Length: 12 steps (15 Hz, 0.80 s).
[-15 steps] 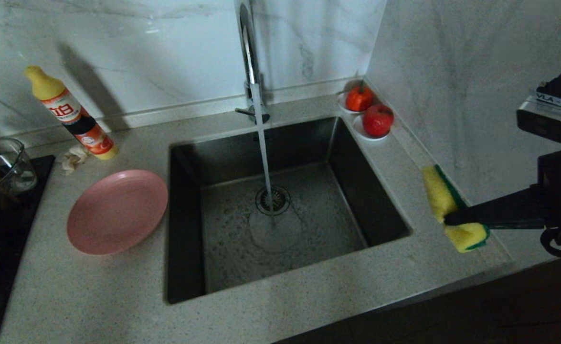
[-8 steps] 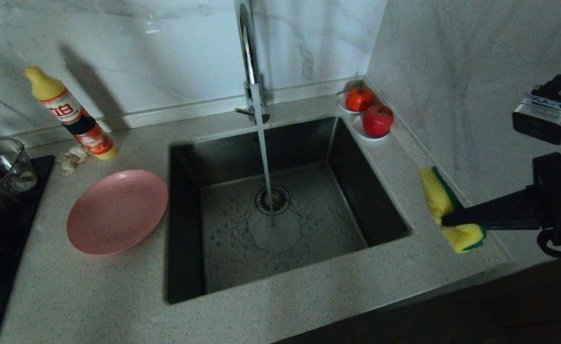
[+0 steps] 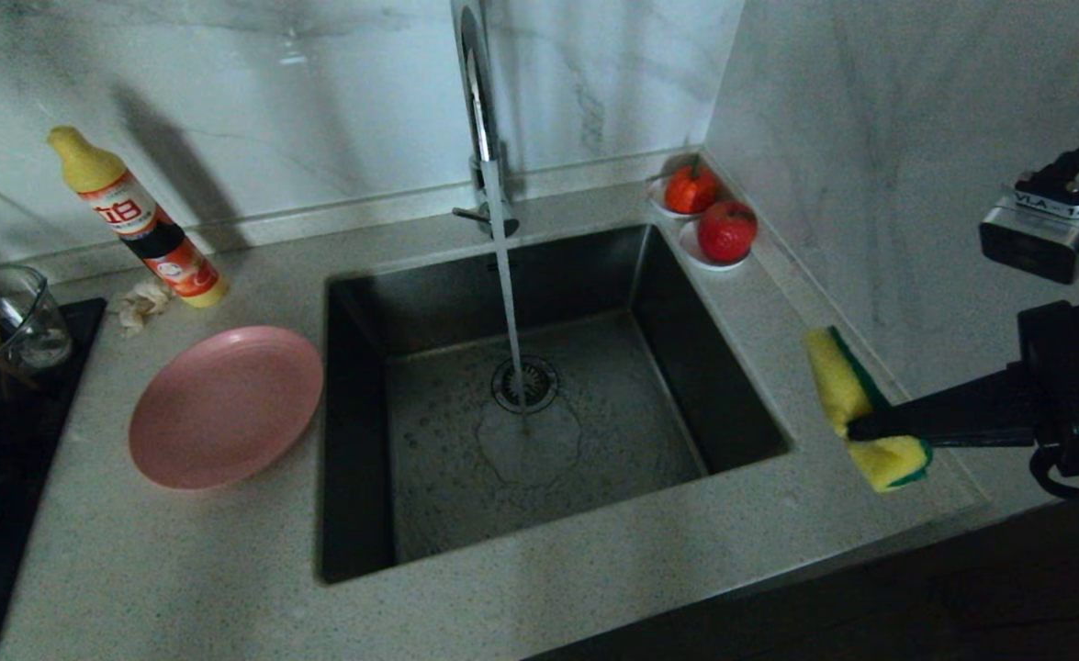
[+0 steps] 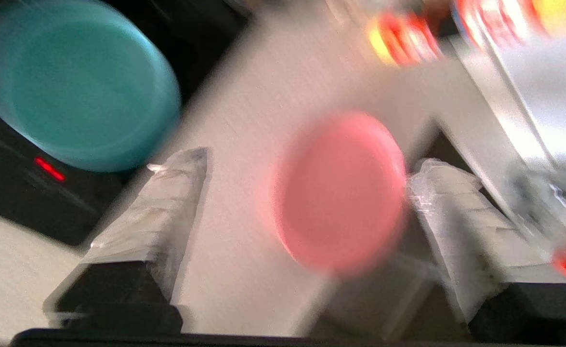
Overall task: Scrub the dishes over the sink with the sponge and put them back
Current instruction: Place the bowl on the table, then wash the plate
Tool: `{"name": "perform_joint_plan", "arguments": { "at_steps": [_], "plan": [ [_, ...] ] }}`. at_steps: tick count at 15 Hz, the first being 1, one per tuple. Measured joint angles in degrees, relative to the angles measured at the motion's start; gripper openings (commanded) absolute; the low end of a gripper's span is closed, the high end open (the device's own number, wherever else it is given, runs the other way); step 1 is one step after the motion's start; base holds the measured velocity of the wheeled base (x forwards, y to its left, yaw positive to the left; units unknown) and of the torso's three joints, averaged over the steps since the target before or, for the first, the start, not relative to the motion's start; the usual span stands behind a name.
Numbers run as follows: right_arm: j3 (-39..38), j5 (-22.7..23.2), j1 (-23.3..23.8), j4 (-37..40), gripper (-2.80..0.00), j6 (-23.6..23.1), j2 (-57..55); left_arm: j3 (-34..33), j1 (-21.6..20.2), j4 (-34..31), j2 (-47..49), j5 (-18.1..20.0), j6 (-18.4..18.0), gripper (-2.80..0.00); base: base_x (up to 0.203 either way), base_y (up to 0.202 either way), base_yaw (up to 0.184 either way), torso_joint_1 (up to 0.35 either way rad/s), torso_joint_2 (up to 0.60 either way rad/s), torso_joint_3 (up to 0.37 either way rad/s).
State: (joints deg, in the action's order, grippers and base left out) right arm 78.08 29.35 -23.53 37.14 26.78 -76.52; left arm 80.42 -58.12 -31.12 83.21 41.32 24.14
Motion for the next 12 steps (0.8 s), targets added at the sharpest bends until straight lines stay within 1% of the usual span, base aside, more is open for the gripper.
{"name": "perform_joint_plan", "arguments": {
  "at_steps": [2, 4, 5, 7, 8, 10, 12],
  "plan": [
    [0.0, 0.0, 0.0, 0.0, -2.8, 0.1, 0.0, 1.1, 2.7, -4.6, -2.2, 0.5, -0.3, -2.8, 0.0, 0.0, 0.0, 0.0, 0.0, 0.0],
    [0.3, 0.0, -0.1, 0.1, -2.8, 0.1, 0.1, 0.7, 7.0, -6.5, -3.7, 0.4, -0.7, -2.8, 0.0, 0.0, 0.0, 0.0, 0.0, 0.0],
    [0.4, 0.0, -0.1, 0.1, -2.8, 0.2, 0.1, -0.3, 9.6, -7.4, -4.4, 0.4, -1.5, -2.8, 0.0, 0.0, 0.0, 0.0, 0.0, 0.0],
    [0.3, -0.1, -0.1, 0.2, -2.8, 0.4, 0.1, -3.4, 14.2, -7.8, -5.7, 0.0, -3.9, -2.8, 0.0, 0.0, 0.0, 0.0, 0.0, 0.0],
    [0.3, -0.2, -0.1, 0.2, -2.8, 0.5, 0.1, -4.7, 16.2, -7.8, -6.1, -0.2, -4.5, -2.8, 0.0, 0.0, 0.0, 0.0, 0.0, 0.0],
    [0.3, -0.3, 0.0, 0.3, -2.8, 0.5, 0.1, -7.3, 18.7, -7.2, -6.3, -0.5, -5.0, -2.8, 0.0, 0.0, 0.0, 0.0, 0.0, 0.0],
    [0.7, -0.3, 0.0, 0.3, -2.8, 0.5, 0.0, -10.0, 20.2, -4.4, -5.2, -1.8, -5.8, -2.8, 0.0, 0.0, 0.0, 0.0, 0.0, 0.0]
  ]
}}
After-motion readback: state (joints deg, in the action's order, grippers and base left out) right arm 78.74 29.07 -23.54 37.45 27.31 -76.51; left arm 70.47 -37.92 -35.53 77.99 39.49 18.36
